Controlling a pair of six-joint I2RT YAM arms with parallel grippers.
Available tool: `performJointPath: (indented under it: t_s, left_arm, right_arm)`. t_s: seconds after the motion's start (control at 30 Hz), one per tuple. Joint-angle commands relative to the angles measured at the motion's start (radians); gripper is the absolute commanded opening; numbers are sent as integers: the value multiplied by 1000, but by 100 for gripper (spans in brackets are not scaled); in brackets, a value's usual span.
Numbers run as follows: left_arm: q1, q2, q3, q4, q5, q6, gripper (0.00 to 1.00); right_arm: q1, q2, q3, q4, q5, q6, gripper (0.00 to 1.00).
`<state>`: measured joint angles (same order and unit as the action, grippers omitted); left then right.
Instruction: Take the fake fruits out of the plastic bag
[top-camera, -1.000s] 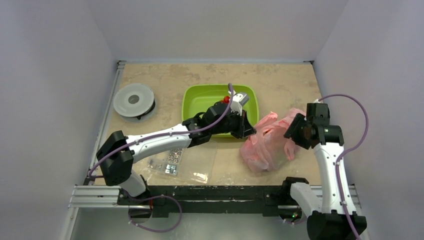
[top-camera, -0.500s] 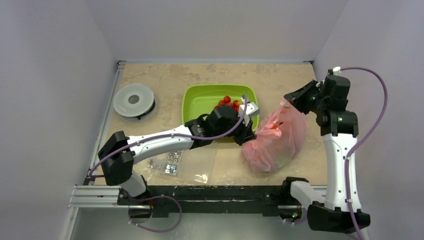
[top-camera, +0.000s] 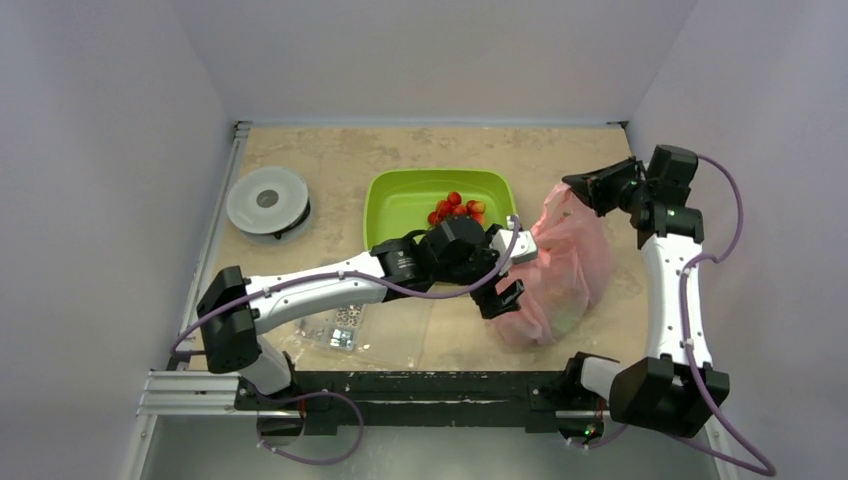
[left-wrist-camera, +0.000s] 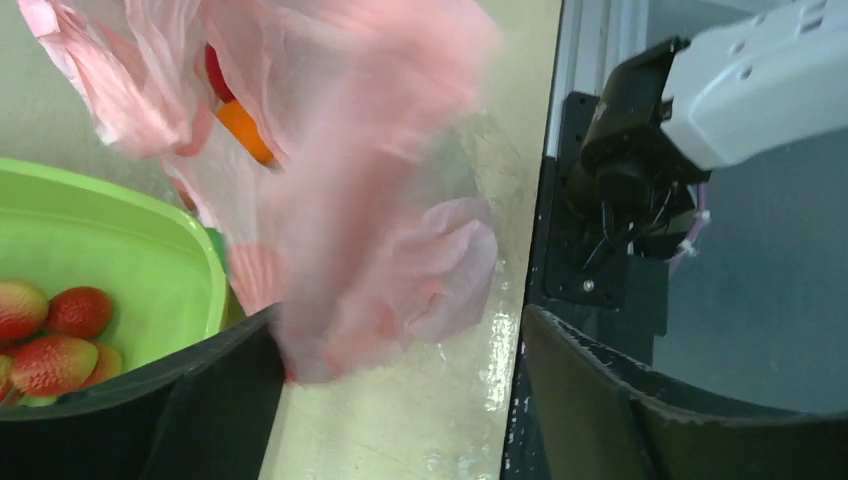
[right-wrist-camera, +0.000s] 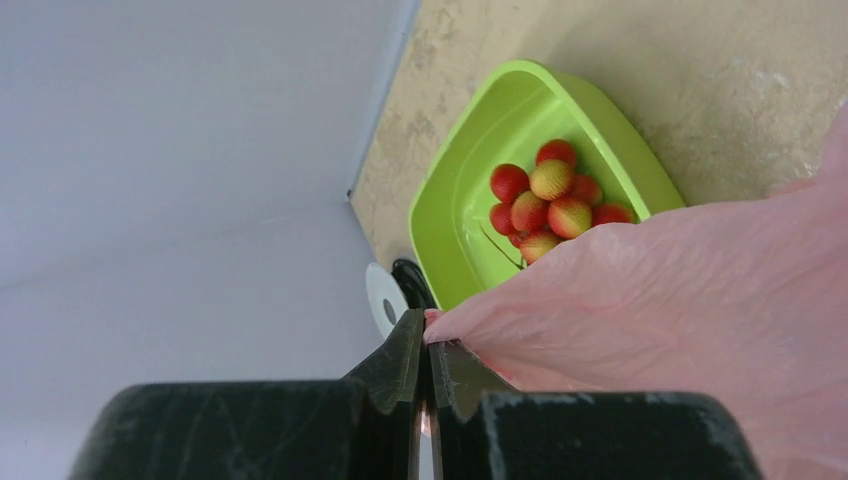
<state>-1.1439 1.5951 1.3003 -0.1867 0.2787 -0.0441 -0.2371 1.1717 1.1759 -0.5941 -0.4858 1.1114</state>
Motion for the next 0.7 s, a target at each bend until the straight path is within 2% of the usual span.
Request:
performJointPath:
  t_s: [0.0, 0.17, 0.27, 0.33, 0.53, 0.57, 0.6, 0.67]
  left_arm:
    - [-73, -91, 94, -85, -215, 93, 93]
    - [-178, -67, 115, 49, -640, 251, 96]
    - [-202, 15, 216, 61, -881, 275, 97]
    - [-205, 57, 280, 35, -912, 257, 100]
    - [-211, 151, 386, 47, -779, 293, 99]
    - [-211, 172, 412, 32, -771, 299, 94]
    - [-211, 194, 444, 11, -763, 301, 84]
    - [-211, 225, 489, -29, -756, 300, 60]
  right_arm:
    - [-7, -37, 108, -13, -5, -73, 0]
    - [-7, -82, 117, -57, 51, -138, 0]
    - [-6, -84, 114, -72, 37, -151, 0]
    - [-6, -90, 101, -66, 33, -148, 0]
    - [-6, -93, 101, -84, 71, -176, 0]
    - [-6, -94, 103, -88, 87, -187, 0]
    - [-6, -96, 100, -91, 92, -197, 0]
    - [-5, -99, 87, -87, 97, -194, 0]
